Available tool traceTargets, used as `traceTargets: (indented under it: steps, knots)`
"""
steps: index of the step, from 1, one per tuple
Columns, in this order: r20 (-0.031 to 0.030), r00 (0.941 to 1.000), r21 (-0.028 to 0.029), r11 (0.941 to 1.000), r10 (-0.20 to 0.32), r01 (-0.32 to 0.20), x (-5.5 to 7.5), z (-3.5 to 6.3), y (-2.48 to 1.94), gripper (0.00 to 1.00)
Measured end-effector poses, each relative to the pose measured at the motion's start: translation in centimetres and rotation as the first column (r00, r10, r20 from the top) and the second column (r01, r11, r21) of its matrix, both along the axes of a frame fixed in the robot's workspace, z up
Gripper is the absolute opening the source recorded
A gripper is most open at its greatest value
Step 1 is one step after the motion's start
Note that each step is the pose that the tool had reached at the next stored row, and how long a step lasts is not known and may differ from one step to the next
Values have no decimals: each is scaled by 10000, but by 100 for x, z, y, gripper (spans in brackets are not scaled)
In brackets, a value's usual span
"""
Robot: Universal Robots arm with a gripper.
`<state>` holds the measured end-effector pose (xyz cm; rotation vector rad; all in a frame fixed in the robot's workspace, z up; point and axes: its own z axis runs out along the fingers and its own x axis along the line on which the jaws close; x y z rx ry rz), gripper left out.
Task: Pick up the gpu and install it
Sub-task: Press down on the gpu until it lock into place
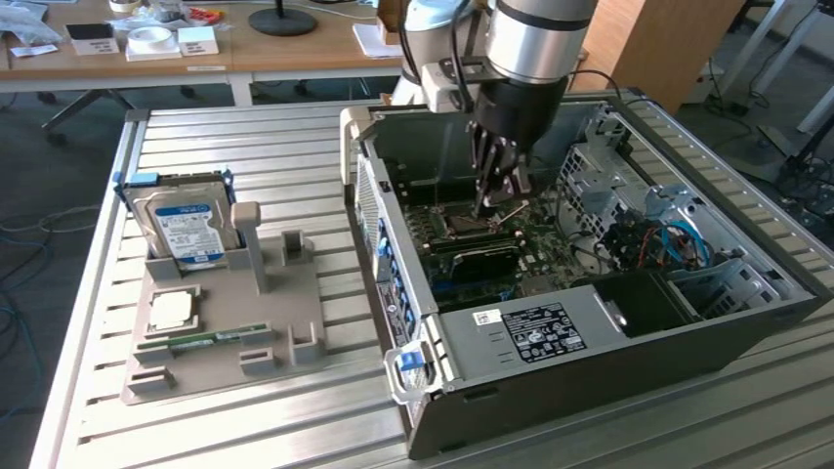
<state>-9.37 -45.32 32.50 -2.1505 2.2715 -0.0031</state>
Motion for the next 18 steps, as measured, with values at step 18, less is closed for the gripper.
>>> traceTargets:
  steps: [18]
  knots:
    - [0, 10000, -1, 10000, -5, 5, 0, -256, 0, 11]
